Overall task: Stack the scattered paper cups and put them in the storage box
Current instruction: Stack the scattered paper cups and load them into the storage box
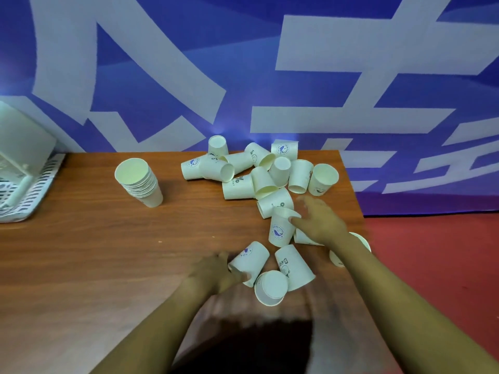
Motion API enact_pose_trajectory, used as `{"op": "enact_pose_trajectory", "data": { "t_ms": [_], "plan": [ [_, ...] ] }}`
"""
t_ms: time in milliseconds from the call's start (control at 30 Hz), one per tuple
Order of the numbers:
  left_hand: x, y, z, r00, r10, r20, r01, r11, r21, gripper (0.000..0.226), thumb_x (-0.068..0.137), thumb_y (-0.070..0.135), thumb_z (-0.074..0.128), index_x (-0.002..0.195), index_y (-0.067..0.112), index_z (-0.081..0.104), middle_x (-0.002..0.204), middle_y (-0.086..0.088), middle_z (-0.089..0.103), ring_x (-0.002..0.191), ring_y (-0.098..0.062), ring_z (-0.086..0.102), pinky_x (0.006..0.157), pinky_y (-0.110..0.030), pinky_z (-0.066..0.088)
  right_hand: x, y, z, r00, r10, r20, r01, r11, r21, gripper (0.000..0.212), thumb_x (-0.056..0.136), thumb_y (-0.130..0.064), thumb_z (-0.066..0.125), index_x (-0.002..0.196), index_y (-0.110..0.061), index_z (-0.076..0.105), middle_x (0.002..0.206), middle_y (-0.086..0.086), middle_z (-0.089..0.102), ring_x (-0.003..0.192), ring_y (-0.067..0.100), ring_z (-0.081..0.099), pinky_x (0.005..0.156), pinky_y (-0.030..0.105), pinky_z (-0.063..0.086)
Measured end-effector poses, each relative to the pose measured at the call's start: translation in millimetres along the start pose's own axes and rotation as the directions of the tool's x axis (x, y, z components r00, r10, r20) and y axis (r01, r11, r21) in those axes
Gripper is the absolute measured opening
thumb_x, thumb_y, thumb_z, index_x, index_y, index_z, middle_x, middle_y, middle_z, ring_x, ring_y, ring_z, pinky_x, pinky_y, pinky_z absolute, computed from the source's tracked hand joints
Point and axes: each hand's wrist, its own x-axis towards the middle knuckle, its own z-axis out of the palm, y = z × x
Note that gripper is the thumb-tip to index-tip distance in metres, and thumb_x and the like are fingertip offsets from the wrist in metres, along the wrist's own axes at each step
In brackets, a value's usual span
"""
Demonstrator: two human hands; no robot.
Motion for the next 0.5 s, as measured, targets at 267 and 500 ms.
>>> {"op": "enact_pose_trajectory", "data": {
  "t_ms": [267, 500],
  "plan": [
    [9, 14, 10, 0.998, -0.014, 0.058, 0.012, 0.999, 0.032, 0.082, 0.074, 0.067, 0.054, 0.145, 0.036, 0.028, 0.143, 0.001, 0.042, 0.127, -0.026, 0.046, 0.104, -0.037, 0.037, 30, 6, 22, 0.997, 0.025, 0.07, -0.023, 1.0, -0.021, 0.076, 0.072, -0.072, 0.053, 0.135, -0.033, 0.035, 0.13, 0.0, 0.053, 0.12, 0.028, 0.046, 0.097, 0.046, 0.041],
    [13, 13, 6, 0.998, 0.007, 0.064, -0.002, 0.997, -0.074, 0.083, 0.065, 0.06, 0.062, 0.139, 0.036, 0.035, 0.134, 0.008, 0.052, 0.119, -0.021, 0.053, 0.097, -0.032, 0.043, 35, 2, 31, 0.996, 0.021, 0.085, -0.012, 0.994, -0.106, 0.073, 0.083, -0.058, 0.058, 0.143, -0.028, 0.029, 0.141, 0.002, 0.045, 0.129, 0.028, 0.036, 0.104, 0.044, 0.029]
  ]
}}
